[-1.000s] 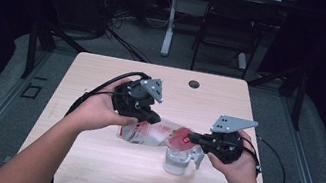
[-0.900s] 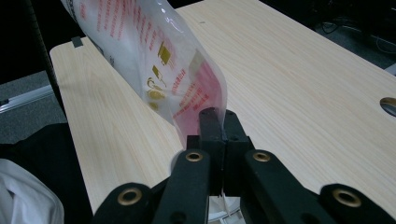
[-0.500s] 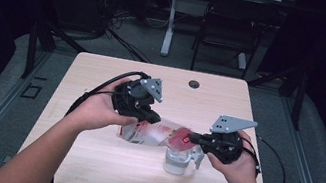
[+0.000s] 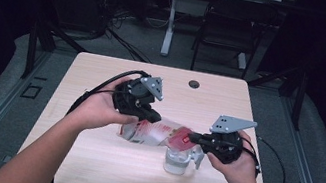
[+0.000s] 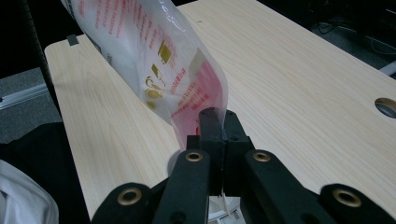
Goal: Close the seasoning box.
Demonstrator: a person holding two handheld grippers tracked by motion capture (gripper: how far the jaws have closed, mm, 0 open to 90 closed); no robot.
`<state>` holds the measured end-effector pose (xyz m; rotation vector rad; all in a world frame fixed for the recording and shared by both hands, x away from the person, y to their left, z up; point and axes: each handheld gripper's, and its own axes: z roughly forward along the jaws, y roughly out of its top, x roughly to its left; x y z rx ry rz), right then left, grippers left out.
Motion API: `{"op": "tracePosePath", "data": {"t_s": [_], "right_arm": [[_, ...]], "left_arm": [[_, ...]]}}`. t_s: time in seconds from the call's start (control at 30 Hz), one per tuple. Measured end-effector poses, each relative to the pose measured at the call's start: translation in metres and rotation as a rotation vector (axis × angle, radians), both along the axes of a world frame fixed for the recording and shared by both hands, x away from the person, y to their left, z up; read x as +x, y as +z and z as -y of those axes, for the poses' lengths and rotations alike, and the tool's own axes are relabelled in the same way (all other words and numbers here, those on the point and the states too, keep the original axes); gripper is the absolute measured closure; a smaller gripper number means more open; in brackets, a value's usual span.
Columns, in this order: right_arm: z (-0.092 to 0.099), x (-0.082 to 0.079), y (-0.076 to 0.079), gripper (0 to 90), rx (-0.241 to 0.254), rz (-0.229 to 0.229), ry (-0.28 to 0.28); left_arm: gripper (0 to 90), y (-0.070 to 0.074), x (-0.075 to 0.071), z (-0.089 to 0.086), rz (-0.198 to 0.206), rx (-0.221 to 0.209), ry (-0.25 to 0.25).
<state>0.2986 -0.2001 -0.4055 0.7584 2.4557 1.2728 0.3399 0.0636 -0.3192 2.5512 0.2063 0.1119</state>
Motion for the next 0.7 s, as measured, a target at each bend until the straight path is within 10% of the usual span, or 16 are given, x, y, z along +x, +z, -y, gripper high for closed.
{"op": "tracePosePath", "data": {"t_s": [0.7], "right_arm": [[0.0004,-0.0001,-0.0005,90.0,0.001,-0.001,-0.004]], "left_arm": [[89.1,0.0006,0.0005,0.0016,-0.001,0.001,-0.001]]}}
